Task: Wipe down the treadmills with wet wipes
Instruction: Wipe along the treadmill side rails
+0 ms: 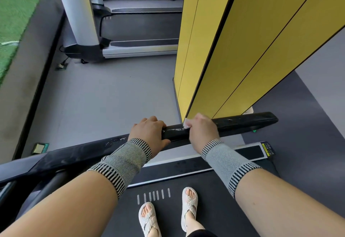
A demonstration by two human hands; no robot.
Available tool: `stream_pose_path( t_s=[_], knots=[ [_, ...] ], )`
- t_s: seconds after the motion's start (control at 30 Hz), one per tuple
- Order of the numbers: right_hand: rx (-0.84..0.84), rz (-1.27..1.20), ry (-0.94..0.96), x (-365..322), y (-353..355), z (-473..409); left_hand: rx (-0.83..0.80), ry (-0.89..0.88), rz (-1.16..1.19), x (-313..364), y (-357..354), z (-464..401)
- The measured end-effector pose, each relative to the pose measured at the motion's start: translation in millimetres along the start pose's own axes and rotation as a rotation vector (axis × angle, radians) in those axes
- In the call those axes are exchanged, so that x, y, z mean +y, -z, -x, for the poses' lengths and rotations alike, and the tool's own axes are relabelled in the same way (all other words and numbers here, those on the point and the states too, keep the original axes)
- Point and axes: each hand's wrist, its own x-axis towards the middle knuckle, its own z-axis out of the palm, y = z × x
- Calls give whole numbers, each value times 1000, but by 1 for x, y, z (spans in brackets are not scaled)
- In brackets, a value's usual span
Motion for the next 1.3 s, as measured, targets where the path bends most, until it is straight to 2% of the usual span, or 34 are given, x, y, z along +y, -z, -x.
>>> stream_pose_path(
  t_s=[0.03,0.07,0.13,0.2,0.23,0.33,0.37,0.4,0.5,0.53,0.63,0.67,0.8,0.83,0.93,0.97,1.0,1.1,1.13,1.23,1.27,1.3],
  knots=[
    [-34,-2,103,-7,-6,6,-3,2,-1,-1,0,0],
    [-48,-24,126,-4,-6,7,-10,2,-4,-1,0,0],
    [-25,-43,-44,20,2,-2,-14,1,-6,0,1,0],
    [80,-54,-225,37,5,-2,3,2,1,0,0,0],
    [112,-69,-217,32,2,3,7,3,4,0,-1,1],
    [41,-94,144,-1,-19,24,-3,6,8,0,0,-1],
    [46,-97,196,0,-18,25,-9,5,6,1,0,-1],
    [51,-91,158,9,-14,20,-11,5,5,1,1,0],
    [164,-127,-150,34,-7,11,-8,4,7,0,1,1],
    [179,-130,-138,27,-8,14,-8,4,10,0,0,2],
    [79,-93,169,0,-20,29,-5,12,1,-3,0,6],
    [70,-92,177,6,-17,27,-3,17,-7,-6,1,7],
    [189,-127,-248,44,-2,13,12,66,-30,-18,5,13],
    [188,-135,-233,33,-3,16,11,73,-26,-19,5,14],
    [59,-99,102,-11,-20,30,-11,83,-24,-18,8,13],
    [48,-94,154,-10,-20,29,-18,82,-28,-17,8,12],
    [43,-84,110,-1,-16,23,-19,79,-30,-17,9,12],
    [166,-98,-183,27,-5,15,1,78,-13,-19,7,14],
    [164,-102,-184,21,-5,19,6,80,-3,-19,6,14],
    [-5,-39,112,-6,-16,27,8,74,8,-20,5,14],
    [-24,-22,117,-4,-12,22,4,72,4,-20,6,14],
    [-23,4,44,4,-5,14,0,72,3,-20,6,13]
  ],
)
